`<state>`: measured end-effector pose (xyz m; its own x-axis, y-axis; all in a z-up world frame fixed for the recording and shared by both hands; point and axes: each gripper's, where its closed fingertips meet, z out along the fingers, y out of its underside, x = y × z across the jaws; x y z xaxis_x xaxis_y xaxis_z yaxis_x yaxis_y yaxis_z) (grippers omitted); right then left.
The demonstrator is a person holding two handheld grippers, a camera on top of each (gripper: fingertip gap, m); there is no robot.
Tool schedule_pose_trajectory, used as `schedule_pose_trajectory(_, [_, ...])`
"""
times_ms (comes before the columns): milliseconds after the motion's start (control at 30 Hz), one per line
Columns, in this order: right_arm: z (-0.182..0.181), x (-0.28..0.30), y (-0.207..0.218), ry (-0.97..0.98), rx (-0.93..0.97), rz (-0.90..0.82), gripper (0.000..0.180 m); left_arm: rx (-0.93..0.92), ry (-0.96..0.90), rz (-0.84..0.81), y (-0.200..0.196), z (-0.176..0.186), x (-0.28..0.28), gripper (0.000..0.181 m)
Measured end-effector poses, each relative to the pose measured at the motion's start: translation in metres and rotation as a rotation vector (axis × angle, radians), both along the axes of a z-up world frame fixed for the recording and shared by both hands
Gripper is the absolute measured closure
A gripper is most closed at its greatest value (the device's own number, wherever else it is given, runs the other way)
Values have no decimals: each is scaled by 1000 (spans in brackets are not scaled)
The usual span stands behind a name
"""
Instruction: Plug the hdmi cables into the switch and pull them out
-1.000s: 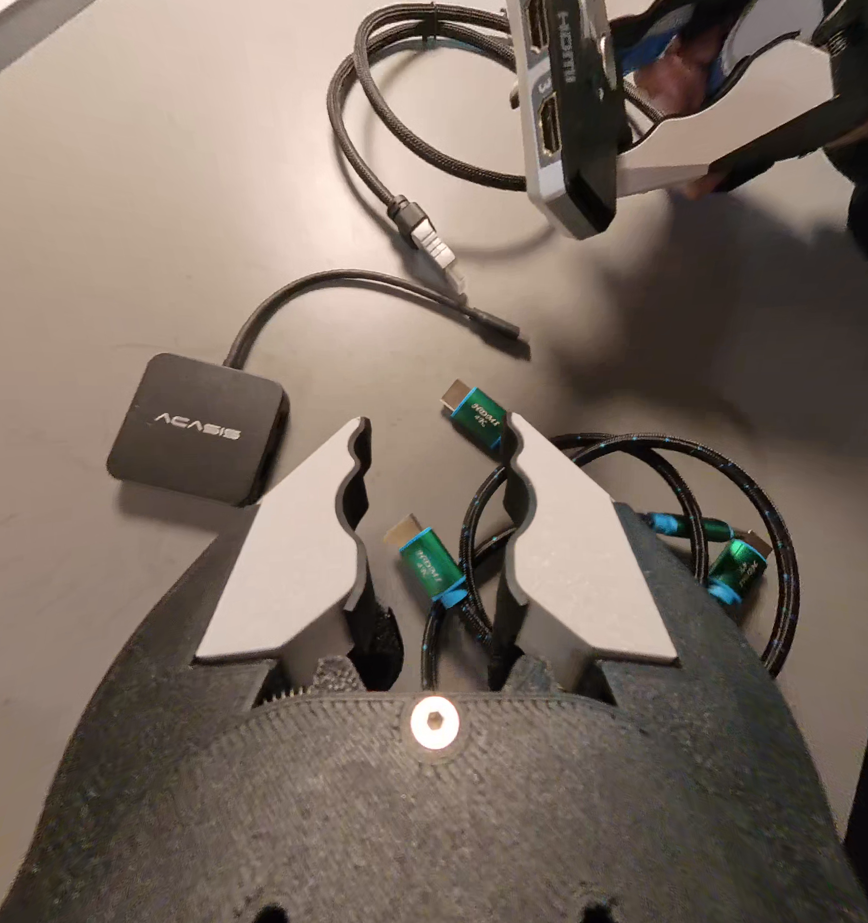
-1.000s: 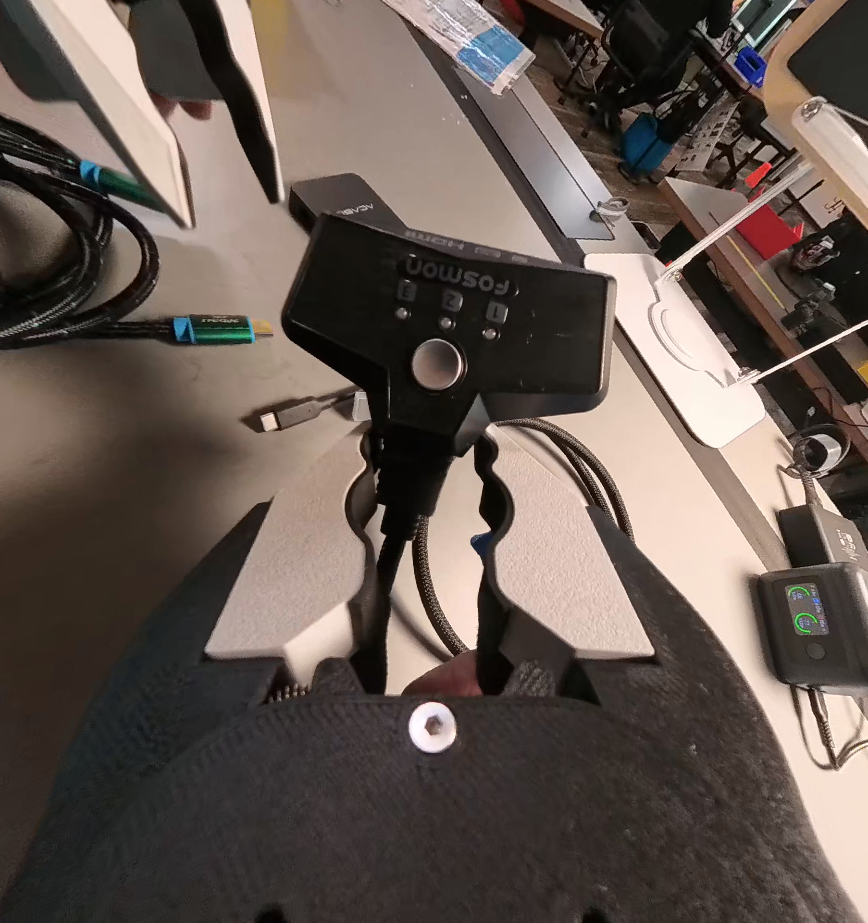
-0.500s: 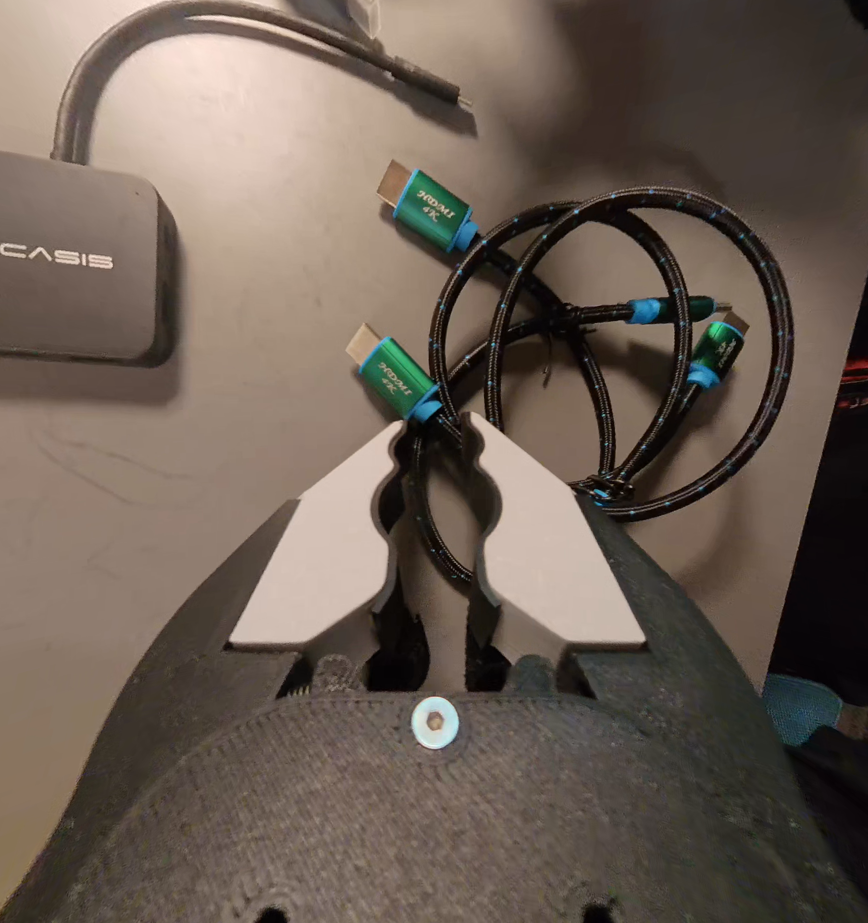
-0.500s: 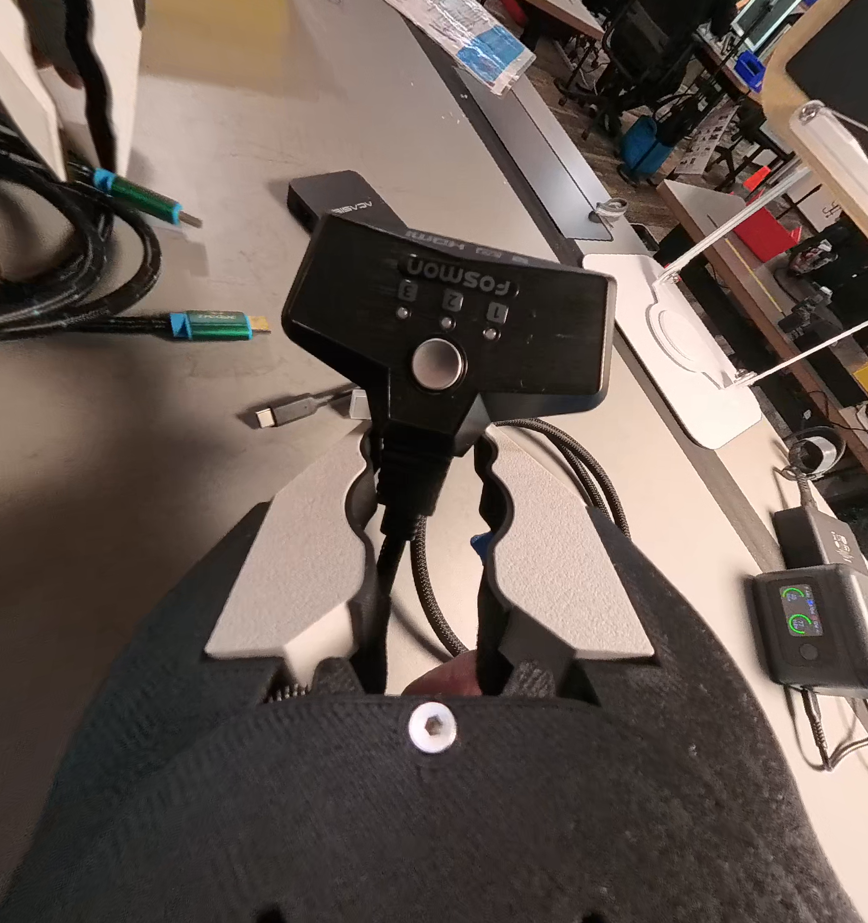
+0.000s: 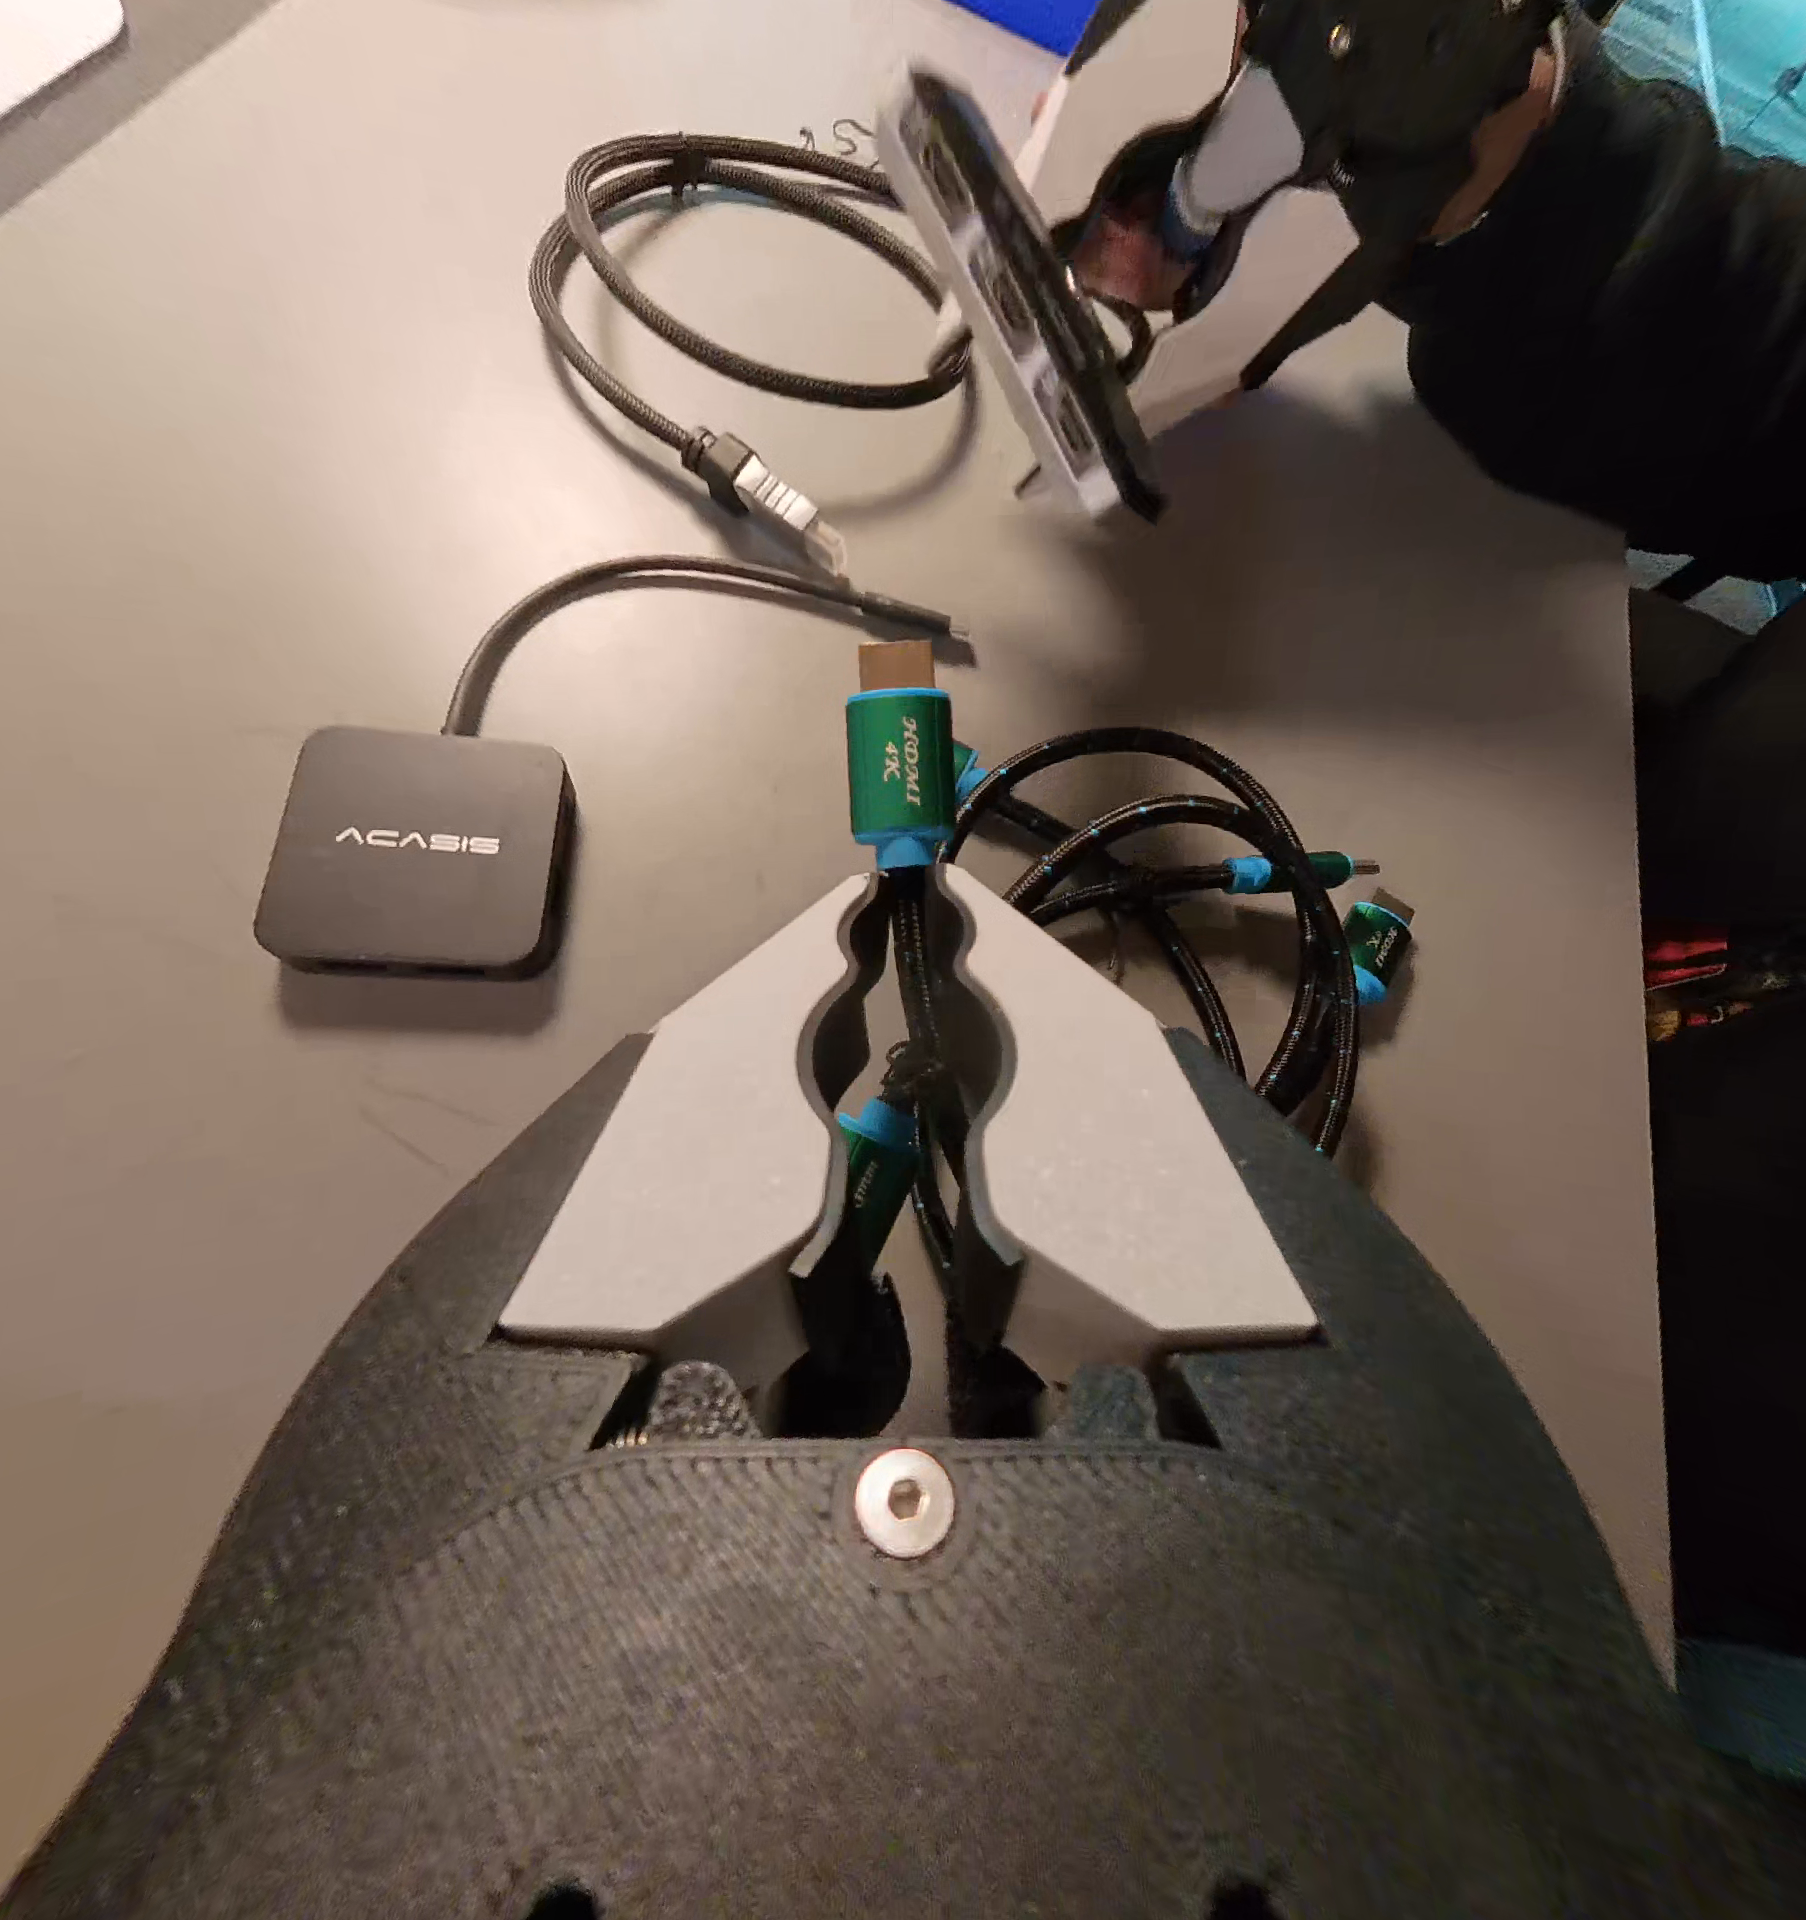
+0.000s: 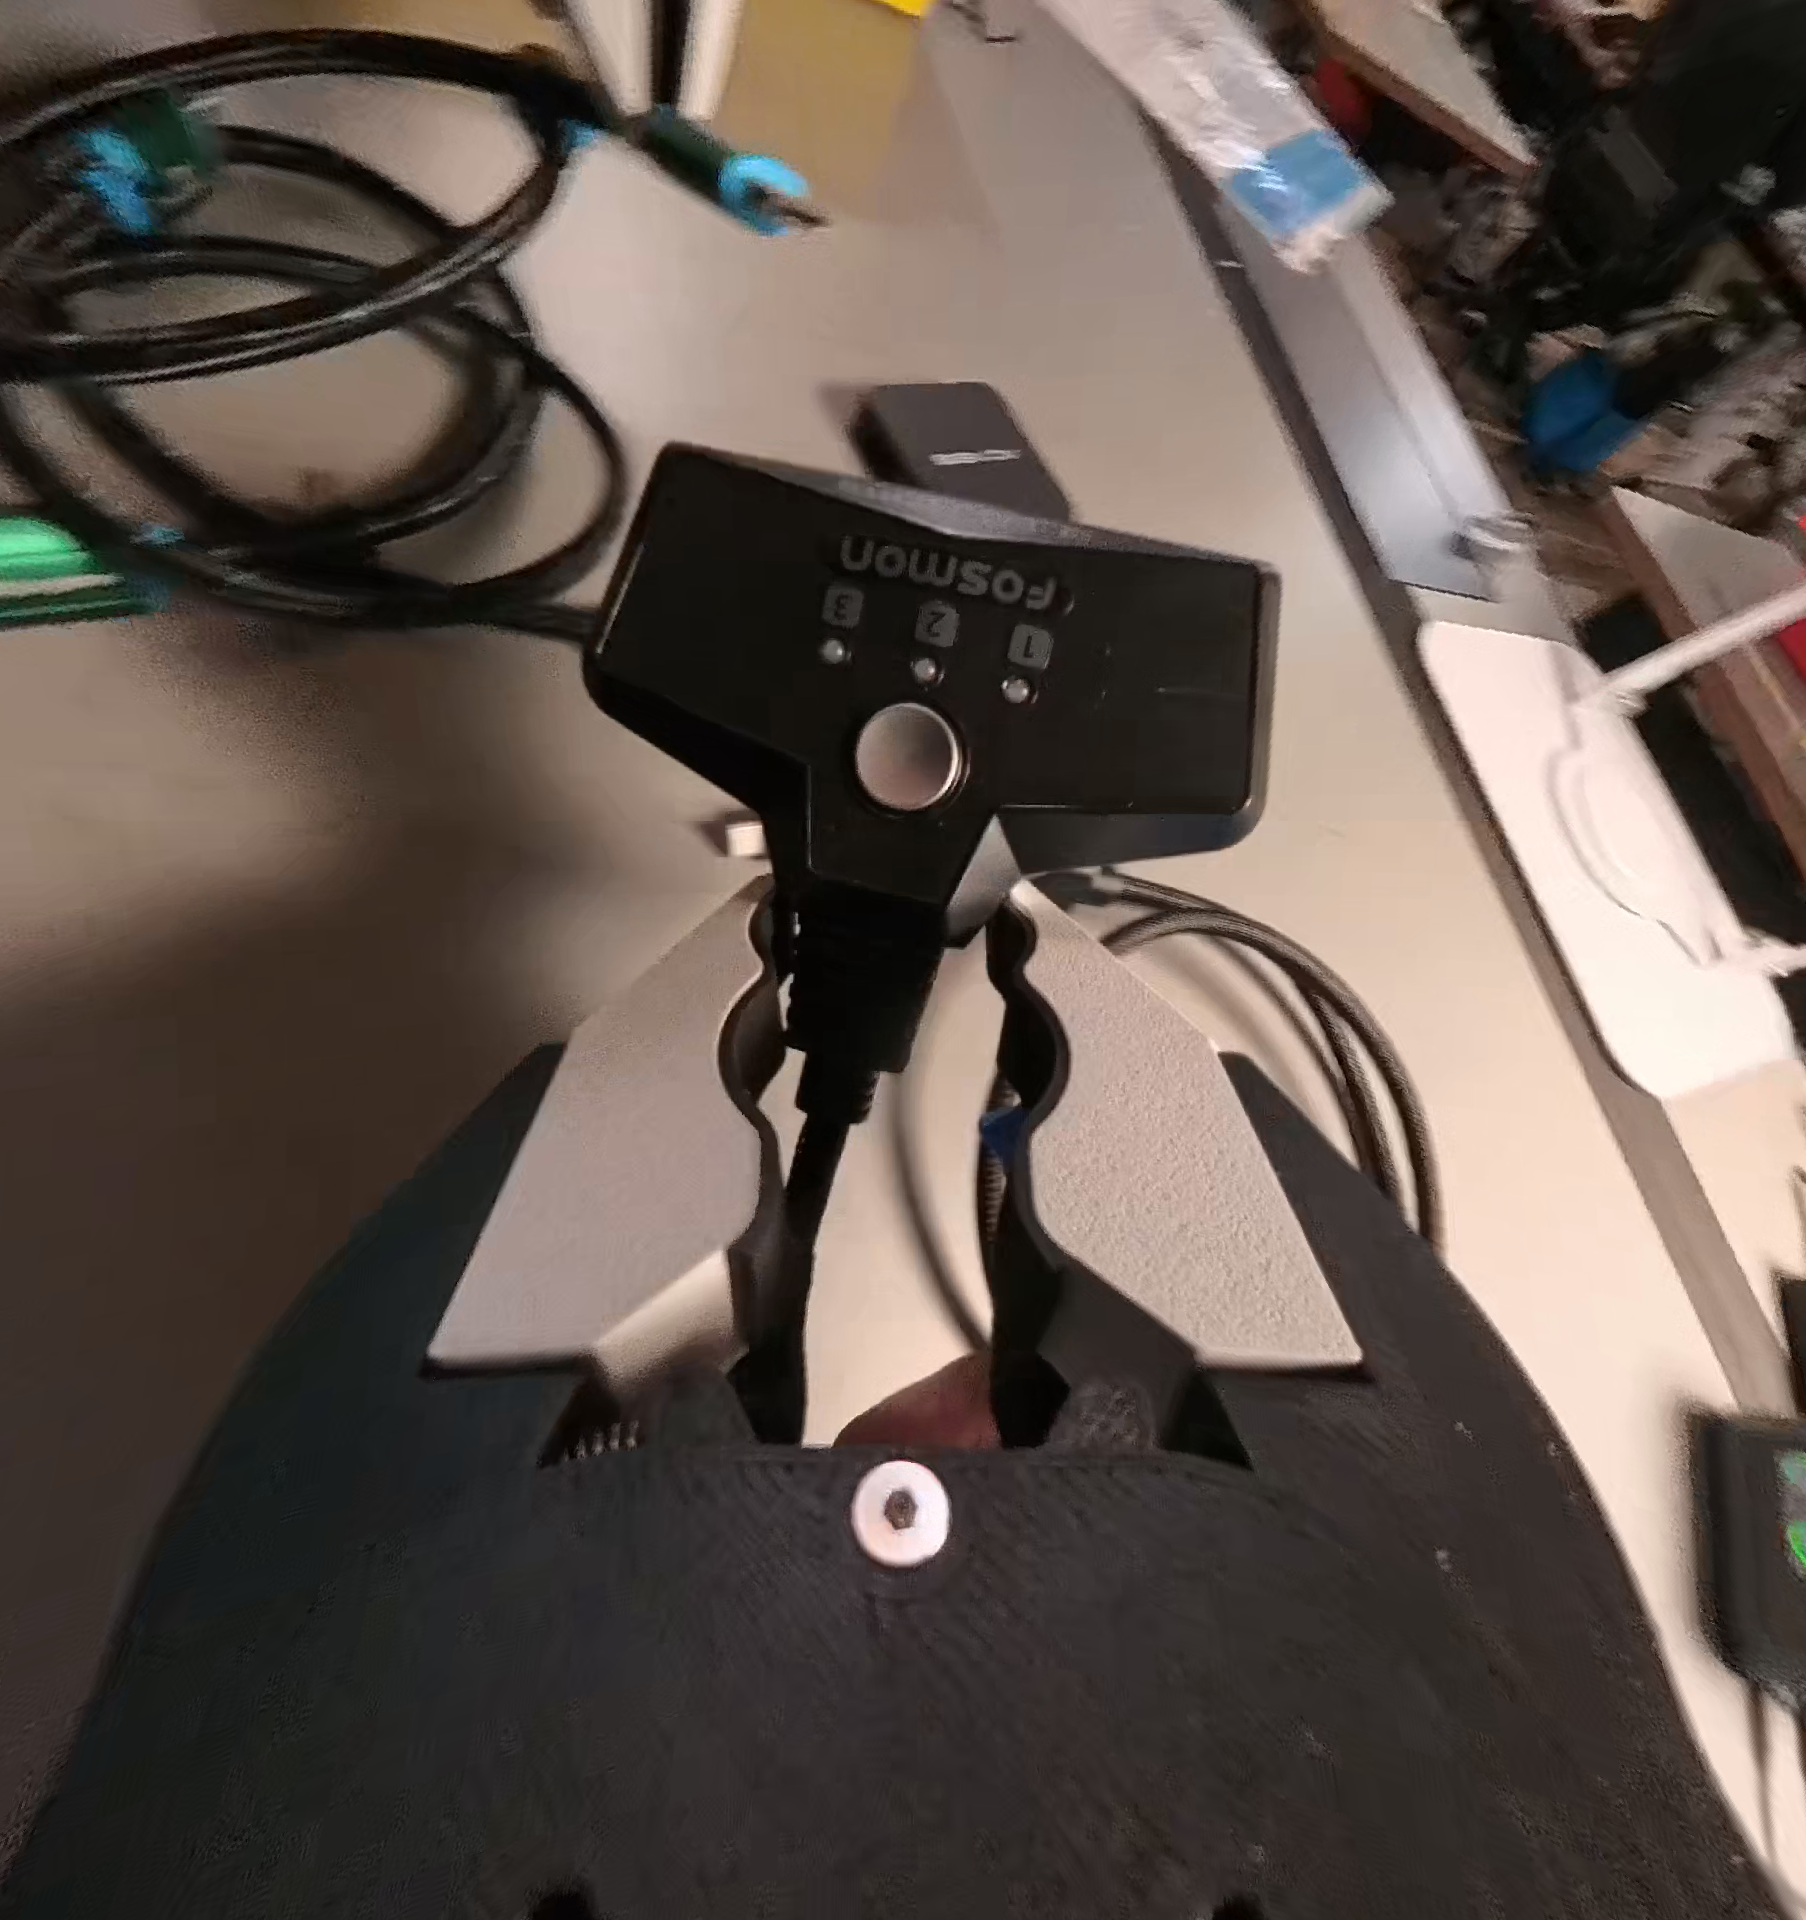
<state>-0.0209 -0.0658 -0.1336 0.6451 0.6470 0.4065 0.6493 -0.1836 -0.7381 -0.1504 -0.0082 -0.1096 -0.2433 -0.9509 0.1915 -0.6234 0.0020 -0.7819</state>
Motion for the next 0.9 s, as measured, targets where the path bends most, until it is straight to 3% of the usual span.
schedule_pose_trajectory(167, [-21,-30,-38,-6,-155,245,141,27,-29,-103,-25,0,11,173])
schedule_pose_trajectory(333, [-28,-43,-65,48,-292,359,141,80,46,-218,-58,-24,23,172])
schedule_pose_trajectory(667, [-41,-38,-89,88,-502,365,142,225,30,-250,-70,-31,34,172])
schedule_pose_trajectory(900, [-41,-37,-87,87,-500,355,142,165,-15,-231,-69,-19,35,144])
